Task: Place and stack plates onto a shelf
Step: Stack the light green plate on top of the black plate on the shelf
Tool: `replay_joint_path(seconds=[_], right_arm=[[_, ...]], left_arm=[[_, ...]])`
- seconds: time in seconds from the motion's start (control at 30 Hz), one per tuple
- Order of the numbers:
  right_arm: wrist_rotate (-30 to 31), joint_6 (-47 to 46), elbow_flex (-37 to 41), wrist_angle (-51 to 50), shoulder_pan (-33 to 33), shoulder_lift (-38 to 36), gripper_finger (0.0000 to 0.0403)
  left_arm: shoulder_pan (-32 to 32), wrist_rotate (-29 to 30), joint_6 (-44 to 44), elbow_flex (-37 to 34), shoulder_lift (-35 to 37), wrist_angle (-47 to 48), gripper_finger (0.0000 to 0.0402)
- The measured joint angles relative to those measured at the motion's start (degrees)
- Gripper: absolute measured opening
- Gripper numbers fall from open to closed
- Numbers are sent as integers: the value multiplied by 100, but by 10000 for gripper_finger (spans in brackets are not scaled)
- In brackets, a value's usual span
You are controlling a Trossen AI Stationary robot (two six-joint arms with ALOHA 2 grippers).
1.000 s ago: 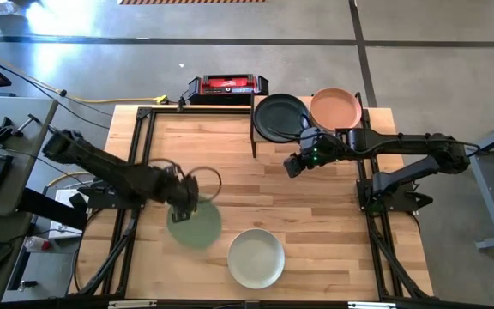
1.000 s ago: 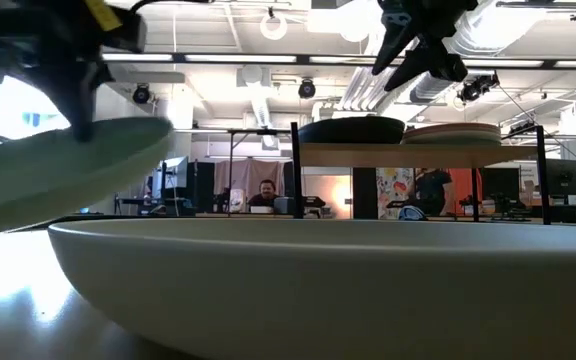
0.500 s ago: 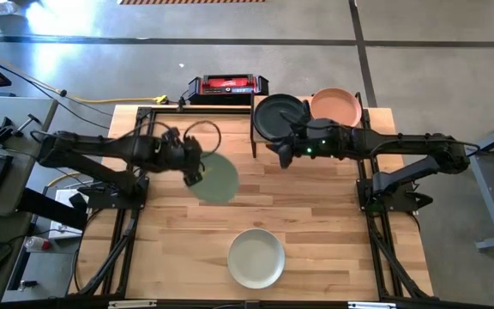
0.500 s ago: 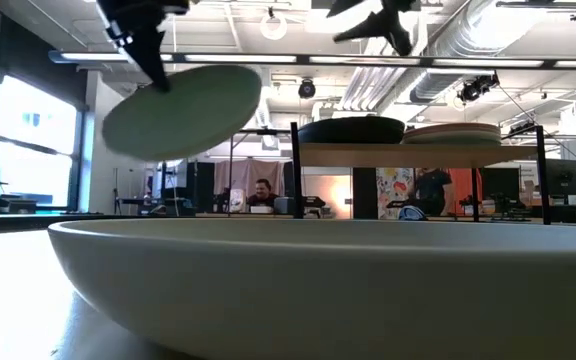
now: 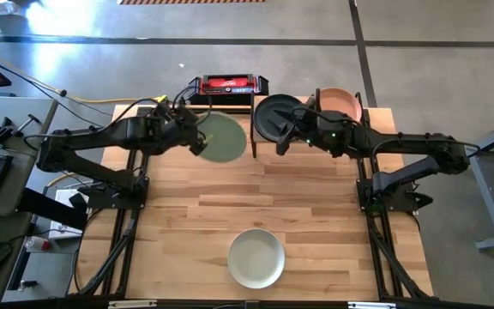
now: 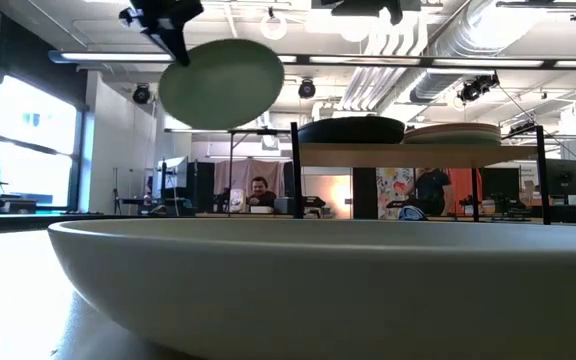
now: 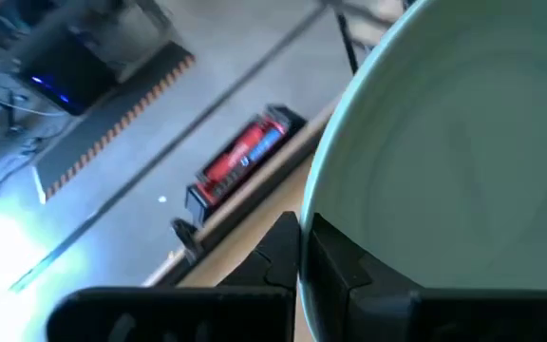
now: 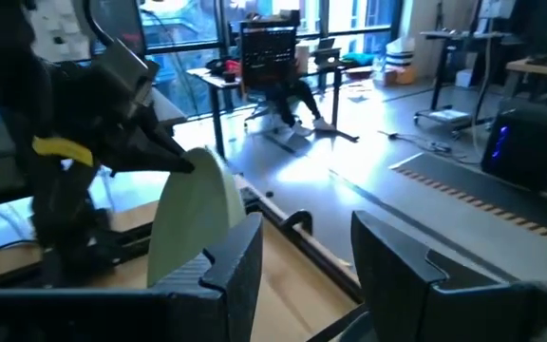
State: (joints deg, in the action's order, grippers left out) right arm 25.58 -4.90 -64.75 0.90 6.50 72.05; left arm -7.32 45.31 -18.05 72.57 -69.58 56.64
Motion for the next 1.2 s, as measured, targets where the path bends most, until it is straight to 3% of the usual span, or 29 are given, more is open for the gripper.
replay_joint_path(seconds=[0.63, 1.07, 1.2], right_arm=[[88, 142, -2, -112, 151, 325, 144], [548, -173, -2, -81, 222, 384, 143], [571, -275, -2, -129, 254, 393, 119]], left_arm=[[-404, 293, 346, 40, 0, -2571, 0], [-386, -10, 479, 44, -506, -3091, 0], [-386, -41, 480, 44, -631, -3114, 0]])
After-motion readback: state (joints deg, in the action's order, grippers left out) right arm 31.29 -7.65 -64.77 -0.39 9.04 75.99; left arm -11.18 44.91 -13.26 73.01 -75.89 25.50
